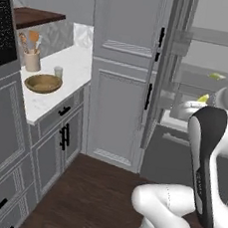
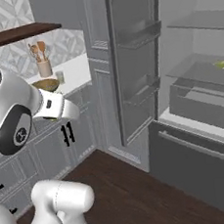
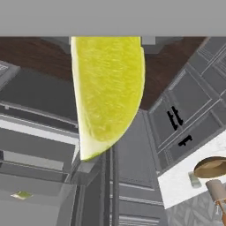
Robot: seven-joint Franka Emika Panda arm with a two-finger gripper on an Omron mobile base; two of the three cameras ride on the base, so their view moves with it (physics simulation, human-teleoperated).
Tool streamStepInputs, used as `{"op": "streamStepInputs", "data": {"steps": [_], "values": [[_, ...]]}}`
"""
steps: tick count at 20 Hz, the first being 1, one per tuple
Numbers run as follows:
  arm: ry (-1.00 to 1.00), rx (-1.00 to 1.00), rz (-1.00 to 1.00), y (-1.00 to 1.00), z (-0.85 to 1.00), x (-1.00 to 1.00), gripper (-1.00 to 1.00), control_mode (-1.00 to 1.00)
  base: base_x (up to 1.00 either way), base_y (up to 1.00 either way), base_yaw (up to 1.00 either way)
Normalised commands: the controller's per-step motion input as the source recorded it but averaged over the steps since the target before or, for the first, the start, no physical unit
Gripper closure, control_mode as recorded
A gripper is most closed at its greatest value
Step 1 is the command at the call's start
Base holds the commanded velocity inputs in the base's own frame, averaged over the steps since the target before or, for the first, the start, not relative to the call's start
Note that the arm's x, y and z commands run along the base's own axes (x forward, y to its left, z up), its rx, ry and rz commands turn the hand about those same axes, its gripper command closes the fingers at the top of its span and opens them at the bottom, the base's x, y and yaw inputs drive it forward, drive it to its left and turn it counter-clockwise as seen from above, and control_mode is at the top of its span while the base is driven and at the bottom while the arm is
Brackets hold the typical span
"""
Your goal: Grab a lemon wedge from the fridge and one ice cube from the ice bowl, and put them in the glass of lemonade.
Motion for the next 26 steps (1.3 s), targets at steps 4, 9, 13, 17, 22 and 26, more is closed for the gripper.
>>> {"op": "streamStepInputs", "data": {"steps": [4, 9, 13, 17, 22, 26], "values": [[0.00, 0.00, 0.00, 0.00, 0.00, 0.00, 1.00, 1.00, 0.05, 0.62, 0.61], [0.00, 0.00, 0.00, 0.00, 0.00, 0.00, 1.00, 1.00, 0.80, 0.22, 0.26], [0.00, 0.00, 0.00, 0.00, 0.00, 0.00, 1.00, 1.00, 1.00, -0.06, 0.01], [0.00, 0.00, 0.00, 0.00, 0.00, 0.00, 1.00, 1.00, 1.00, -0.11, 0.00], [0.00, 0.00, 0.00, 0.00, 0.00, 0.00, 1.00, 1.00, 1.00, 0.00, 0.00], [0.00, 0.00, 0.00, 0.00, 0.00, 0.00, 1.00, 1.00, 0.53, 0.30, 0.13]]}}
